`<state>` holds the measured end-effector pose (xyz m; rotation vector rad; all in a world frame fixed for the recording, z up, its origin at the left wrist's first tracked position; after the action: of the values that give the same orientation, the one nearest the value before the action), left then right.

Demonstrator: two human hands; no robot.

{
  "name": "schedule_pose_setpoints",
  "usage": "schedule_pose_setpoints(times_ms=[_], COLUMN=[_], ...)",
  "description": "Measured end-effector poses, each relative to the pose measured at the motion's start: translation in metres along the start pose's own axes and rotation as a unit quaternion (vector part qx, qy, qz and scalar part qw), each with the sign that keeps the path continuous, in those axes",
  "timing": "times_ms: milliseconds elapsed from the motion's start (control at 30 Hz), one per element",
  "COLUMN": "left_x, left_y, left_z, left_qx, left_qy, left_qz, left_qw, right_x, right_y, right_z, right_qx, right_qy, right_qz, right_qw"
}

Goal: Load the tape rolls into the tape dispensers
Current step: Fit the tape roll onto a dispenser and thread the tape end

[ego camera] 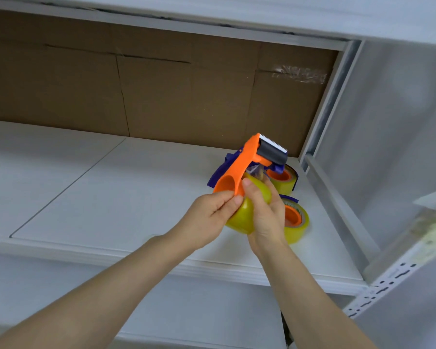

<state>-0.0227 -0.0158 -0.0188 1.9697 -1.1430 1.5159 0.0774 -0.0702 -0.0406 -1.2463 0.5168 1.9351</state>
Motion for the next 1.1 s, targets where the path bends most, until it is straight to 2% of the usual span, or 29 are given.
schedule_pose_setpoints(times_ms=[100, 167, 233, 333, 467, 633, 733, 967, 1100], left_x=[0.002, -0.001, -0.003, -0.011, -0.018, -0.019, -0.023, -0.027, -0.026], left_y=[0.001, 0.001, 0.0, -0.001, 0.003, 0.006, 0.007, 0.006, 0.006], left_z=[0.002, 0.008, 0.01, 0.014, 0.017, 0.025, 0.024, 0.016, 0.014], left_qx=[-0.036, -0.047, -0.019, -0.014, -0.025, -0.053, -0.055, -0.081, -0.067], left_qy=[0.071, 0.011, -0.029, -0.031, -0.055, -0.01, -0.008, 0.087, 0.096], left_qz=[-0.029, -0.014, -0.022, -0.035, -0.013, -0.02, -0.02, -0.058, -0.058], left_qw=[0.996, 0.999, 0.999, 0.999, 0.998, 0.998, 0.998, 0.991, 0.991], right_x=[-0.002, -0.002, 0.0, -0.003, -0.013, 0.0, 0.007, 0.004, 0.0], right_y=[0.002, 0.003, 0.004, 0.001, -0.009, 0.003, 0.012, 0.021, 0.021], right_z=[0.001, 0.001, 0.001, -0.006, -0.01, -0.01, -0.012, -0.006, -0.003], right_qx=[0.004, 0.016, 0.045, 0.092, 0.087, 0.186, 0.215, 0.145, 0.13], right_qy=[-0.044, -0.067, -0.07, -0.02, 0.062, 0.069, 0.075, 0.219, 0.288], right_qz=[0.004, 0.019, 0.044, 0.077, 0.054, -0.026, -0.089, -0.262, -0.368], right_qw=[0.999, 0.997, 0.996, 0.993, 0.993, 0.98, 0.97, 0.929, 0.874])
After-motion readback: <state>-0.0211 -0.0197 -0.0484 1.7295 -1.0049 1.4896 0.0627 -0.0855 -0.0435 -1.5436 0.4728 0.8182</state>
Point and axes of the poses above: each hand's wrist, its own y-axis away from the middle knuckle, its own z-axis out of the palm, x = y × z, the point moved 4 cm from there along -y, towards the middle knuckle, and after that the axes turned 4 degrees about -z, right-handed, at the moved point
